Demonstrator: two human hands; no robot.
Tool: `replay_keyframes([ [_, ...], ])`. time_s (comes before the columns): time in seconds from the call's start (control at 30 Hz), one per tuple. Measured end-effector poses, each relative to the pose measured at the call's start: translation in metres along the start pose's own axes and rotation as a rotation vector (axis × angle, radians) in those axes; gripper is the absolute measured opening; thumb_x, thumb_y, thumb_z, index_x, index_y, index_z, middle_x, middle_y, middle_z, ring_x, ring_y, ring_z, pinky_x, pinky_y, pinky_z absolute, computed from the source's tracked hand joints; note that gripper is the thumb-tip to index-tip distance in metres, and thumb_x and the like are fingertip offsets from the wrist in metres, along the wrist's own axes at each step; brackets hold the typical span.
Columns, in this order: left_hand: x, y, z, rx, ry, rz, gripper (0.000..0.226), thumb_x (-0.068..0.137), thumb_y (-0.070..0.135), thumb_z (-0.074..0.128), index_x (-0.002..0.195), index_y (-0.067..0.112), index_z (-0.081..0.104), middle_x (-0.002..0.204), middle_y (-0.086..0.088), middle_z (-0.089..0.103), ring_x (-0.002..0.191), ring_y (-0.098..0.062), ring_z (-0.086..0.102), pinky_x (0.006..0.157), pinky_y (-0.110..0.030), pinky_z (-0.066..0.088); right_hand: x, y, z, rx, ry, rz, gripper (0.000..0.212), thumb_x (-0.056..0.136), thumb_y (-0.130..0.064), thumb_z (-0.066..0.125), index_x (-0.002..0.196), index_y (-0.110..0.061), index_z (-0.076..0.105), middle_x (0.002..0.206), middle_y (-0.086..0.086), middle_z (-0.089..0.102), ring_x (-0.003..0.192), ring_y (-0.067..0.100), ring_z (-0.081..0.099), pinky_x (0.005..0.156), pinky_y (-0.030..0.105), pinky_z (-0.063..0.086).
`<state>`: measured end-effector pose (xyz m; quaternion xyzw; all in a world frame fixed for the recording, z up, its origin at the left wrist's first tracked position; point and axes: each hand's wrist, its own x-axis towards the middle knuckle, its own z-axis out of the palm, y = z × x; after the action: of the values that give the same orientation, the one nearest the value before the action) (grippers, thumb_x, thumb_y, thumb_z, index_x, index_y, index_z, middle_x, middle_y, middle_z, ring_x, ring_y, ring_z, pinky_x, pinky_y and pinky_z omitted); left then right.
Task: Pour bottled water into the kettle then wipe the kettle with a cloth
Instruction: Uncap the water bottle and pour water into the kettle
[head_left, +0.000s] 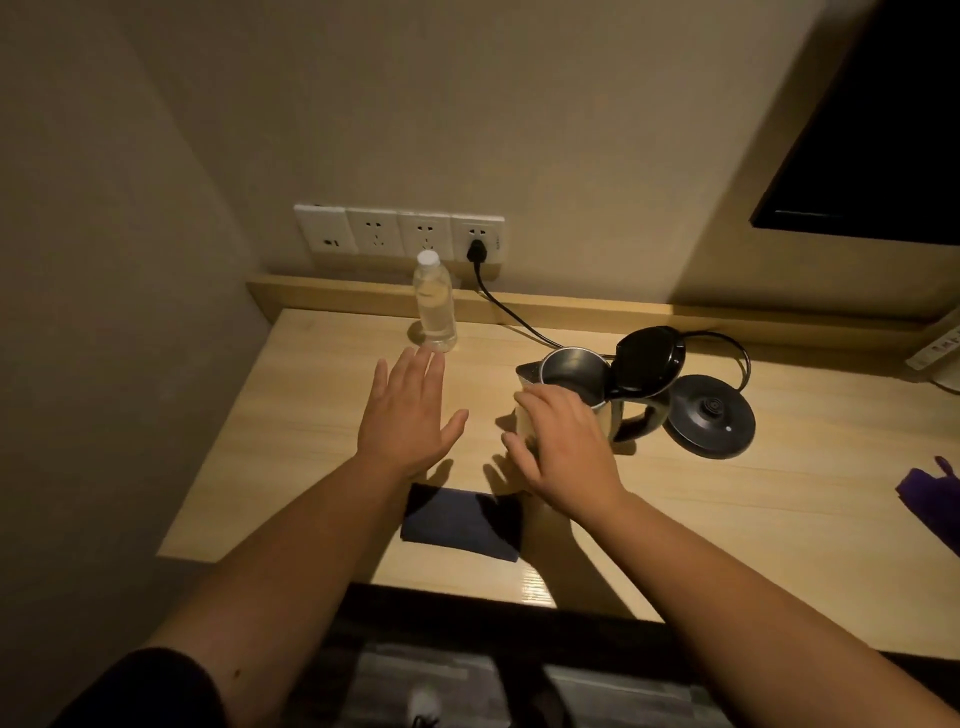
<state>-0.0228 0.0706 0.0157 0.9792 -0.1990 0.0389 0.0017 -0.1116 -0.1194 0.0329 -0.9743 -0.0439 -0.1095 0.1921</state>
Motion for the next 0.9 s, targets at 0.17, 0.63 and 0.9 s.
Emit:
replay_keyframes([
  [0.17, -0.003, -0.034, -0.012, -0.007, 0.000, -0.077, 0.077, 0.095, 0.061, 0.029, 0.154, 0.016, 0.010, 0.163, -0.007, 0.006, 0.149, -0.025, 0.002, 0.120, -0.047, 0.002, 0.047, -0.024, 0.012, -0.037, -0.001, -0.020, 0.054, 0.093, -0.045, 0.053, 0.136, -0.013, 0.049, 0.138, 0.008, 0.051, 0.128, 0.026, 0.045, 0.106, 0.040, 0.037],
  [0.63, 0.083, -0.112, 0.021, -0.109, 0.019, 0.050, 0.076, 0.096, 0.061, 0.028, 0.154, 0.015, 0.011, 0.163, -0.007, 0.011, 0.149, -0.023, 0.005, 0.120, -0.047, 0.002, 0.170, -0.039, 0.062, -0.174, 0.013, 0.142, 0.054, 0.095, -0.049, 0.045, 0.136, -0.014, 0.046, 0.138, 0.009, 0.051, 0.126, 0.026, 0.046, 0.104, 0.039, 0.037],
  [0.9, 0.143, -0.117, 0.053, -0.196, 0.017, 0.127, 0.077, 0.095, 0.061, 0.030, 0.153, 0.015, 0.011, 0.162, -0.007, 0.014, 0.149, -0.023, 0.007, 0.120, -0.049, 0.007, 0.223, -0.016, 0.078, -0.152, 0.000, 0.159, 0.057, 0.095, -0.050, 0.045, 0.137, -0.012, 0.046, 0.134, 0.011, 0.053, 0.123, 0.026, 0.048, 0.102, 0.041, 0.039],
])
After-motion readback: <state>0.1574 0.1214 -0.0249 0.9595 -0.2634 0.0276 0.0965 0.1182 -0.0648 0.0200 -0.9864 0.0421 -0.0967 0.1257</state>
